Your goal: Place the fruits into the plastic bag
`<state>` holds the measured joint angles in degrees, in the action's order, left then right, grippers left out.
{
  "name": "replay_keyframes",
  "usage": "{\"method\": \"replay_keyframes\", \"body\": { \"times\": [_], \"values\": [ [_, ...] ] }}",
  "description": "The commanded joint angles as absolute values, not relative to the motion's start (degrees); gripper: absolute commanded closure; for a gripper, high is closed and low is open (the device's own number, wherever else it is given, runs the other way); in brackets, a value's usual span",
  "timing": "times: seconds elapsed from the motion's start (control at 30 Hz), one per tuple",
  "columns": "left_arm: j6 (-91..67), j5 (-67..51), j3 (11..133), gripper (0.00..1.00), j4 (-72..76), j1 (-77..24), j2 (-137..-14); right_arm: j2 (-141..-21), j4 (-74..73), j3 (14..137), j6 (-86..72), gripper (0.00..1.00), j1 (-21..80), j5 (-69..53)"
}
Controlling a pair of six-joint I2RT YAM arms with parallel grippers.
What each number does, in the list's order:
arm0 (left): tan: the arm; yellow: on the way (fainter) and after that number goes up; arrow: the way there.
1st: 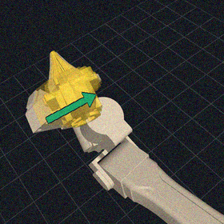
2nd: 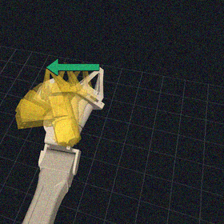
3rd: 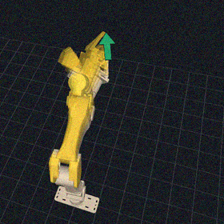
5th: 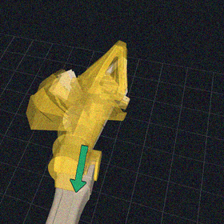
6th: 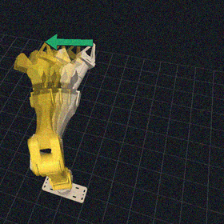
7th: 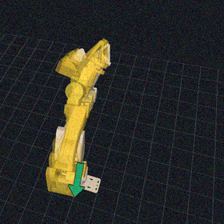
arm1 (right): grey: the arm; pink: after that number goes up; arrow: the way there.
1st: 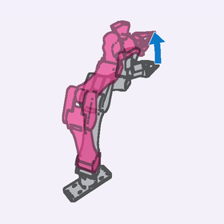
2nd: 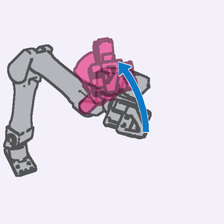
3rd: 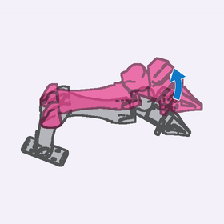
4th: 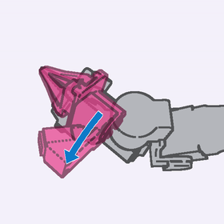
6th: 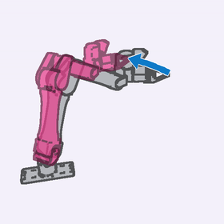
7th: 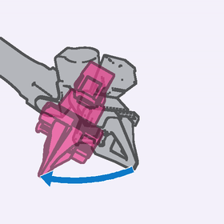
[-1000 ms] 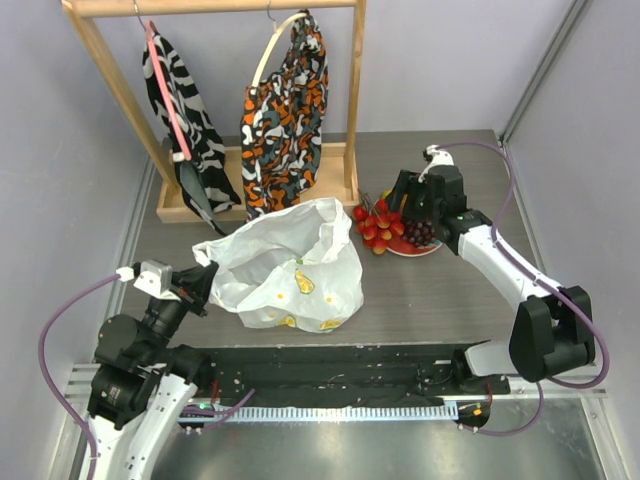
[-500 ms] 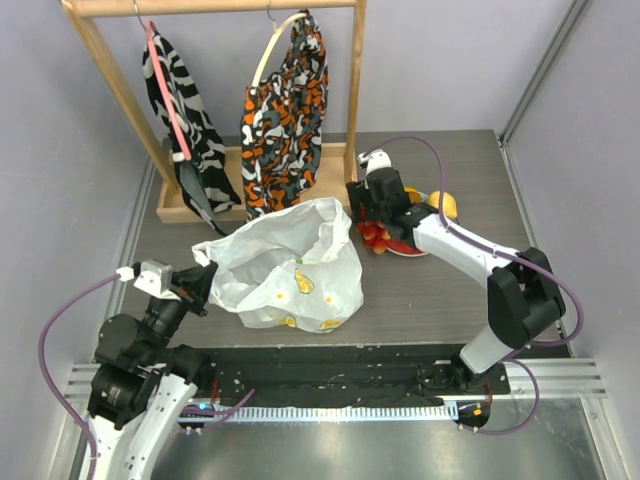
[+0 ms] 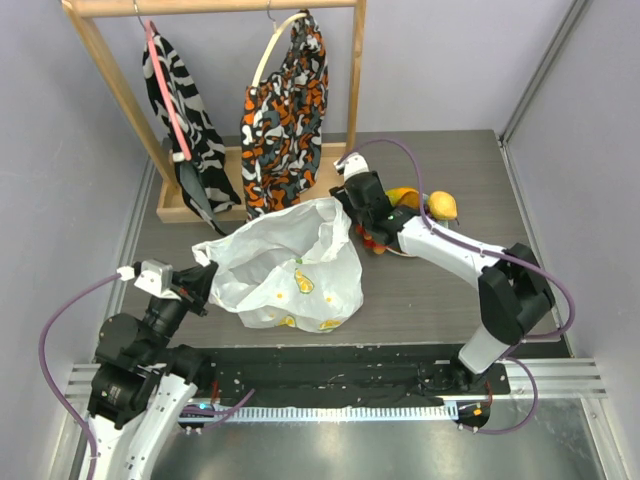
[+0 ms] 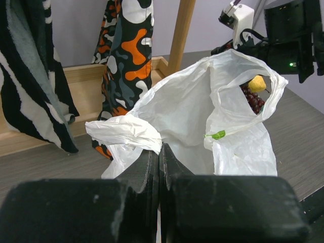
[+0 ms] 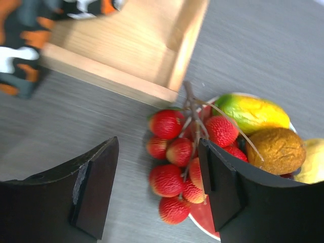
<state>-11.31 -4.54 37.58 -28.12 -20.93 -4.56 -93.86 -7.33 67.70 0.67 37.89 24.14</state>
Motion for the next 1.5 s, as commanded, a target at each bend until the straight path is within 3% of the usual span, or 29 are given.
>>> {"method": "replay_keyframes", "body": {
  "times": [0.0,0.17,0.4,0.63,1.07,1.47],
  "values": [
    [-10.28,-4.31,38.06,1.00,-27.60,-20.92,-5.27,-88.33,-4.40,68.73,4.04,0.27,39.37,27.06],
    [-10.46,-4.39,38.14,1.00,-27.77,-20.92,-5.10,-95.43,-6.32,74.69,9.21,0.27,37.45,31.81],
    [-10.55,-4.39,38.06,1.00,-28.04,-20.92,-4.39,-105.81,-7.56,83.40,12.04,0.27,34.90,29.36],
    [-10.55,-4.66,38.06,1.00,-28.04,-20.83,-4.75,-109.69,-7.56,84.29,12.39,0.28,33.58,27.78],
    [-10.37,-4.75,38.06,1.00,-28.04,-20.92,-5.27,-110.83,-6.15,82.00,15.73,0.53,33.57,28.74],
    [-10.37,-4.75,38.06,1.00,-28.13,-20.92,-4.92,-113.11,-5.62,82.53,17.05,0.60,32.96,25.93]
  ]
}}
